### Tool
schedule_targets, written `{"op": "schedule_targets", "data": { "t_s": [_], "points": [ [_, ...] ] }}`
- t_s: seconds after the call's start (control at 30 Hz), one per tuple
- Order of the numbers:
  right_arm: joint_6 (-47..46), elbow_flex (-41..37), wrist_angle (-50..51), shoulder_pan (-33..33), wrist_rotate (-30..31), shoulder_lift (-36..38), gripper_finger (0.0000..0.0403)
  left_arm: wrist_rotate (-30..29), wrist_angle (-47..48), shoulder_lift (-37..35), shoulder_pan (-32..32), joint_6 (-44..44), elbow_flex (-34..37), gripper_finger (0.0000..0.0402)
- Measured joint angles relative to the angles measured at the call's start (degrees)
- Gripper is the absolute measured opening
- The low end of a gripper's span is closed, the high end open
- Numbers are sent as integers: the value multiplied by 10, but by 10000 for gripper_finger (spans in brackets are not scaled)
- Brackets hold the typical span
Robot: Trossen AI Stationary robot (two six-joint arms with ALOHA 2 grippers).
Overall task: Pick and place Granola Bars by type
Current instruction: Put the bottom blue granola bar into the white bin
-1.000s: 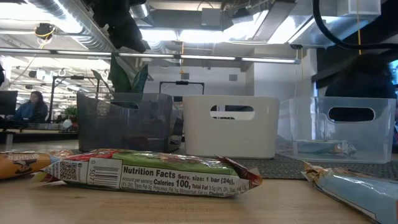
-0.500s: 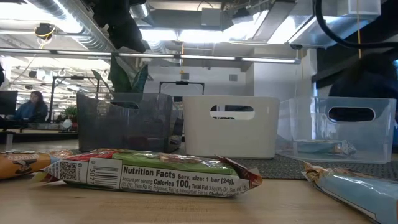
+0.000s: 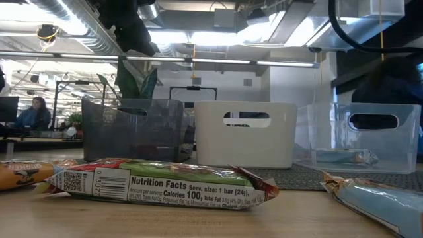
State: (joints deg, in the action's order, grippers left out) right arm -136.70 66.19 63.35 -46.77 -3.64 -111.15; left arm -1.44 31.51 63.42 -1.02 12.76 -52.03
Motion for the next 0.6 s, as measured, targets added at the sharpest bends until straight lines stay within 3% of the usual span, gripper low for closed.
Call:
{"op": "schedule_targets", "data": {
  "t_s": [0.17,0.33,0.43,0.6],
  "points": [
    [5,18,38,-4,-16,34,98,0,0,0,0,0,0,195],
    [29,51,79,-5,5,74,98,-3,0,0,0,0,0,195],
    [94,77,77,-5,86,93,98,-5,0,0,0,0,0,195],
    [220,133,81,23,300,109,98,-5,0,0,0,0,0,195]
  ]
}}
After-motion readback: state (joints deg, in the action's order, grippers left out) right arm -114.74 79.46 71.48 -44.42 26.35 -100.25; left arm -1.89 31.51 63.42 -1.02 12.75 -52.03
